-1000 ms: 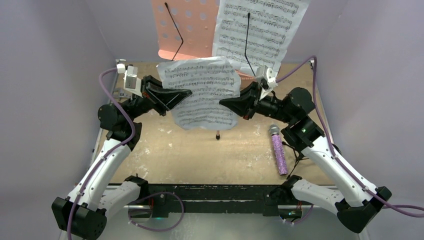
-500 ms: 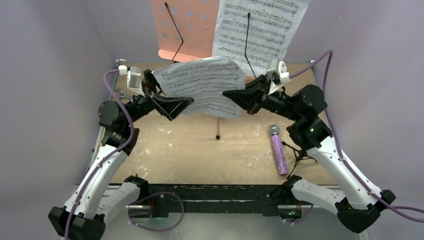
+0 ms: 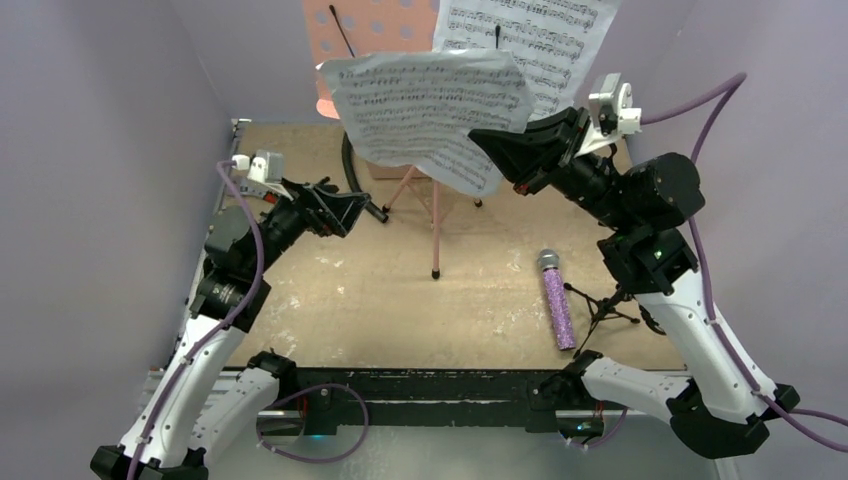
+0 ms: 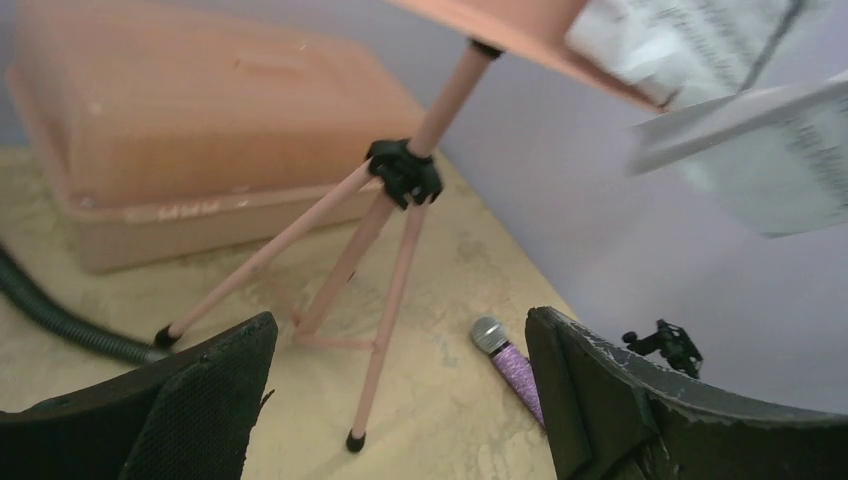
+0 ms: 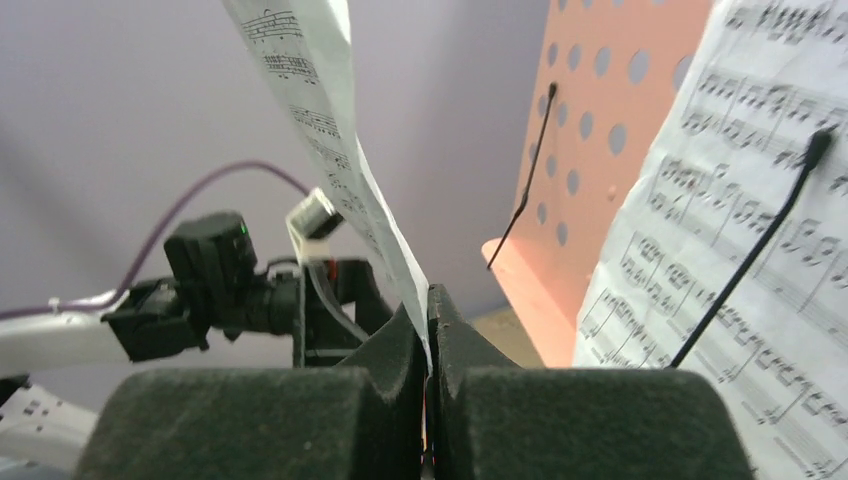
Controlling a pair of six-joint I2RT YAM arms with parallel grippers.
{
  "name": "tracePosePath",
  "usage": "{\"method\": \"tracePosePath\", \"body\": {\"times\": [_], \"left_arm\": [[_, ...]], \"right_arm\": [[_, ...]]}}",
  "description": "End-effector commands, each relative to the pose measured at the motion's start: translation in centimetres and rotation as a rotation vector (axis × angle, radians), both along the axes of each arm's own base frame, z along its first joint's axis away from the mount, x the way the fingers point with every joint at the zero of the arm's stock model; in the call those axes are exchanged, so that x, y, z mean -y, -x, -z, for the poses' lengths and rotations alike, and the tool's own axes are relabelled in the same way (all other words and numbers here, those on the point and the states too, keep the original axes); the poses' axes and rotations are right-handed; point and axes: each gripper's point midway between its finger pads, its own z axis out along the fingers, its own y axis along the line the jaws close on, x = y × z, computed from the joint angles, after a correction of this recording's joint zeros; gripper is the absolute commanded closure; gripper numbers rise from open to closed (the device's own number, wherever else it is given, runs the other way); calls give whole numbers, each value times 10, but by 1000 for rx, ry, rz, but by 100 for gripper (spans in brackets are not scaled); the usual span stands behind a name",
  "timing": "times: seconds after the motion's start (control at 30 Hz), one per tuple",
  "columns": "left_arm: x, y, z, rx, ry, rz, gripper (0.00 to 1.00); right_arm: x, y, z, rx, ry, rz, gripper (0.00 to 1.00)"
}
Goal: Set up the instrument practice props
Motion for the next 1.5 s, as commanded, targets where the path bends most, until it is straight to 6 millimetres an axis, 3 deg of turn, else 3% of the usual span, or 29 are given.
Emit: {"method": "tracePosePath", "body": {"times": [0.0, 0.23, 0.37, 0.53, 0.67, 0.87, 0.97, 1.13, 1.3, 1.47], "left_arm": [[-20, -16, 61, -205, -71, -148, 7], [-25, -24, 126, -482, -131, -209, 7], [-25, -27, 151, -596, -174, -221, 7], [-34, -34, 171, -733, -188, -252, 7], [-56, -49, 170, -796, -86, -279, 9], [-91, -81, 129, -738, 30, -385, 9], [-114, -101, 95, -670, 69, -473, 10], [-143, -125, 18, -489, 95, -605, 12], [-133, -138, -62, -281, 162, -532, 19], [-121, -132, -119, -151, 182, -446, 24]], "right_arm": [[19, -6, -34, -6, -87, 98, 100], [7, -13, -48, -51, -39, 67, 100], [3, -20, -54, -81, -37, 68, 100], [-2, -33, -62, -132, -19, 90, 100], [-6, -48, -62, -190, -13, 121, 100], [-3, -58, -79, -184, -46, 168, 100], [0, -63, -84, -182, -57, 198, 100], [8, -70, -87, -197, -78, 255, 100], [16, -76, -91, -192, -80, 307, 100], [20, -76, -92, -184, -82, 327, 100]]}}
